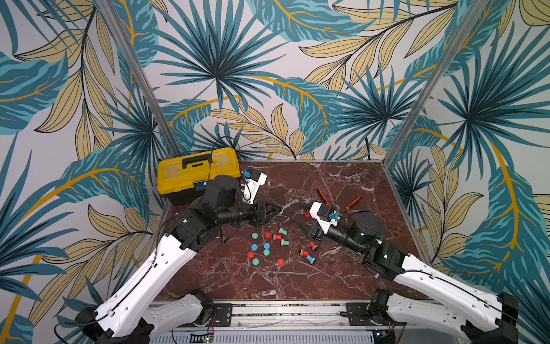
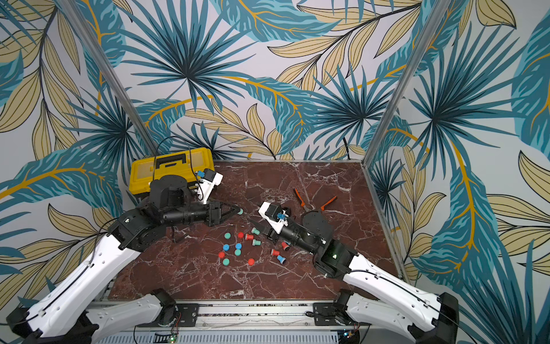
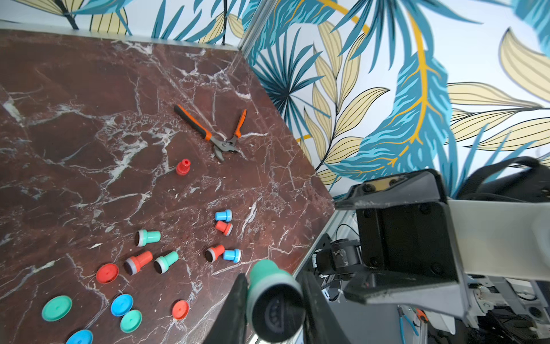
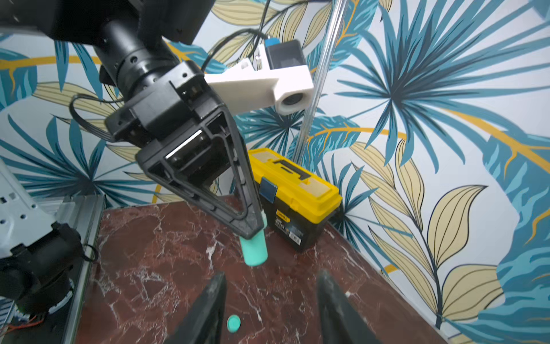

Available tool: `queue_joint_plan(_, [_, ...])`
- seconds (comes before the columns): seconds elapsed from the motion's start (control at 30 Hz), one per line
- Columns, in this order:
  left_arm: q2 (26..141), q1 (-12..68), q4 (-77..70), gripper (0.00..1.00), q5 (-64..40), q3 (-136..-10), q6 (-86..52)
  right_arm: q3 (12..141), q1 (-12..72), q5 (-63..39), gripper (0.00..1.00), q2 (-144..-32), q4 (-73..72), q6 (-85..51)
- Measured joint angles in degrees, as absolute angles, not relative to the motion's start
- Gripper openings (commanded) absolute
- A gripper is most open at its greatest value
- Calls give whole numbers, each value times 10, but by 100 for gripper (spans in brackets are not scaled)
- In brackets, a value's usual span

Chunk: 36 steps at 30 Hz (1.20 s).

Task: Close the stamp cap
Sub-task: Pick up the stamp from the center of the board.

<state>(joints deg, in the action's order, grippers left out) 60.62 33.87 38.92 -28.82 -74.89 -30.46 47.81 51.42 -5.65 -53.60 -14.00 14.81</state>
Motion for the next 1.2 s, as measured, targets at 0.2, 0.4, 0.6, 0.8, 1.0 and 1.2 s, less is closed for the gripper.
queue_joint_plan(0.2, [562, 280, 277, 21, -399, -714, -390, 493, 514, -81, 53, -550, -209, 123])
queue_joint_plan(0.4, [542, 250, 135, 21, -470, -660, -500, 544, 514, -145, 49, -587, -254, 114])
queue_joint_plan(0.6, [538, 249, 86, 21, -503, -660, -532, 584, 514, -194, 47, -620, -270, 118])
queue_joint_plan(0.8, [540, 249, 79, 21, -523, -672, -539, 589, 514, -220, 39, -642, -287, 129])
queue_joint_plan(1.0, [542, 249, 72, 21, -537, -688, -544, 592, 514, -236, 28, -658, -302, 138])
queue_joint_plan(1.2, [544, 249, 69, 21, -549, -690, -546, 593, 514, -241, 22, -661, -319, 139])
